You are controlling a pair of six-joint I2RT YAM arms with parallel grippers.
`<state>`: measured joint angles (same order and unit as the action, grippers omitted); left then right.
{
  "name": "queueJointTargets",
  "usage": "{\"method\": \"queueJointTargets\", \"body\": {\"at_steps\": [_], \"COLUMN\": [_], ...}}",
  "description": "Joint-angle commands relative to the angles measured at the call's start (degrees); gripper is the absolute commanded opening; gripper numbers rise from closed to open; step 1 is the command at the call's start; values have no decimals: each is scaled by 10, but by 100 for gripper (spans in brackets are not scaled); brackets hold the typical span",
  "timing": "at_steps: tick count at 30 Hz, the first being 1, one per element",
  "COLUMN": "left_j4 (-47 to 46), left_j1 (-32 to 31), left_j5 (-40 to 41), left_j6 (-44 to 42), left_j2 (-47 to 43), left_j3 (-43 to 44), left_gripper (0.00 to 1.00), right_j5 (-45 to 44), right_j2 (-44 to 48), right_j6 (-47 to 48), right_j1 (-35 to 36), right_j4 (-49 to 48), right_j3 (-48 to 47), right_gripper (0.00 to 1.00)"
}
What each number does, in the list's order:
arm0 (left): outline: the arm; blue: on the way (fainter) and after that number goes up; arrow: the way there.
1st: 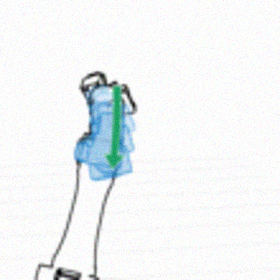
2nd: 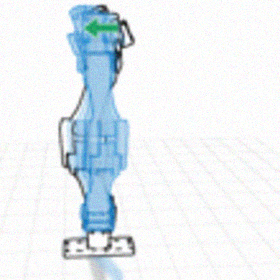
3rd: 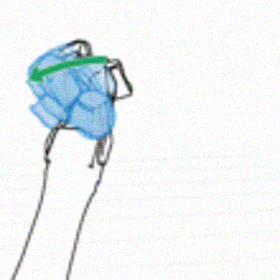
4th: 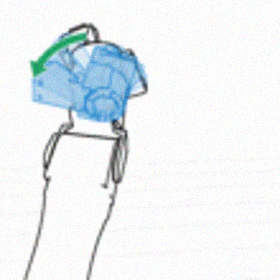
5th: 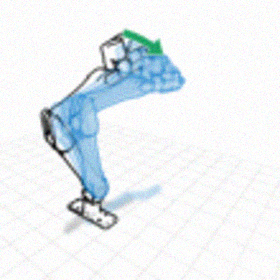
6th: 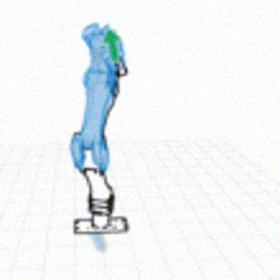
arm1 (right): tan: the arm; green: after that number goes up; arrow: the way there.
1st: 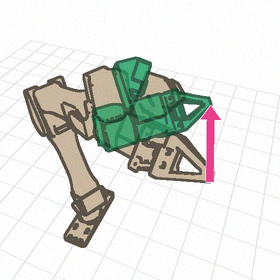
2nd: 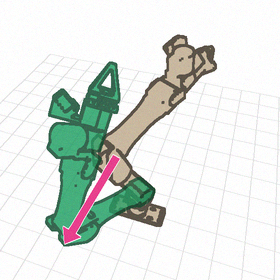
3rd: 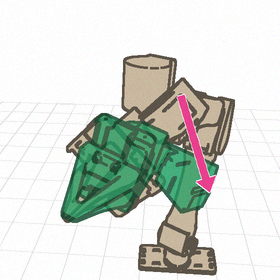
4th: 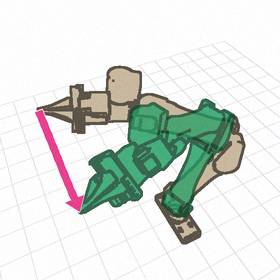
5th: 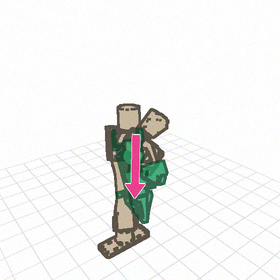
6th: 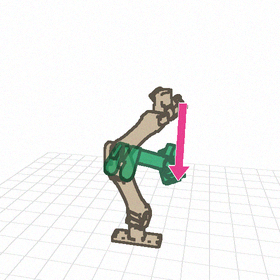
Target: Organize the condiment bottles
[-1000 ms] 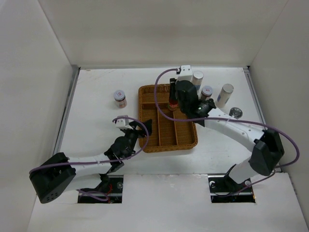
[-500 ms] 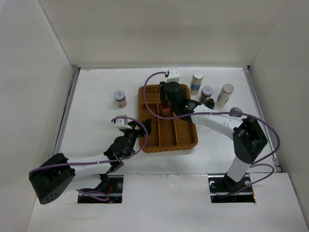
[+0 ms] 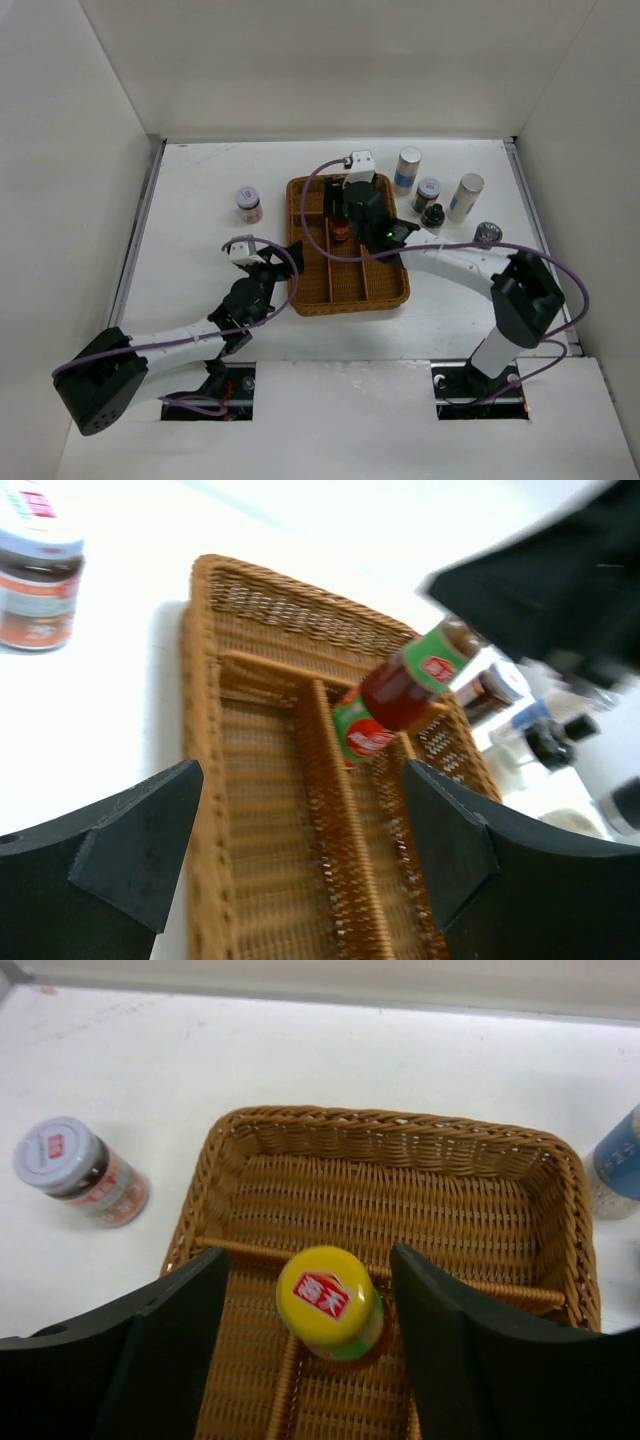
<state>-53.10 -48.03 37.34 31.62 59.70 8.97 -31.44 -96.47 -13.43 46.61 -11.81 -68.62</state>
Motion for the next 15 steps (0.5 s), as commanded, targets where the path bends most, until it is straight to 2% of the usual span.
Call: {"method": "queueJointTargets", "body": {"at_steps": [1, 6, 10, 12, 15], "left_j4": [48, 200, 330, 409, 475], "left_j1": [18, 34, 54, 94, 148], "left_j5": [18, 58, 93, 92, 77], "left_j6": [6, 6, 6, 6, 16], "left_j2": [-32, -89, -91, -82, -58], "left_j3": [17, 68, 133, 178, 222], "left_gripper": [81, 86, 89, 90, 91], "right_j5": [-6, -2, 2, 12, 39], "right_j2": [88, 203, 289, 326, 373], "right_j6": [-8, -15, -41, -62, -93], "right_j1": [5, 5, 5, 5, 18], "right_j4": [-51, -30, -24, -29, -45], "right_j3": [16, 80, 162, 212, 279], "right_gripper": [74, 88, 96, 96, 97]}}
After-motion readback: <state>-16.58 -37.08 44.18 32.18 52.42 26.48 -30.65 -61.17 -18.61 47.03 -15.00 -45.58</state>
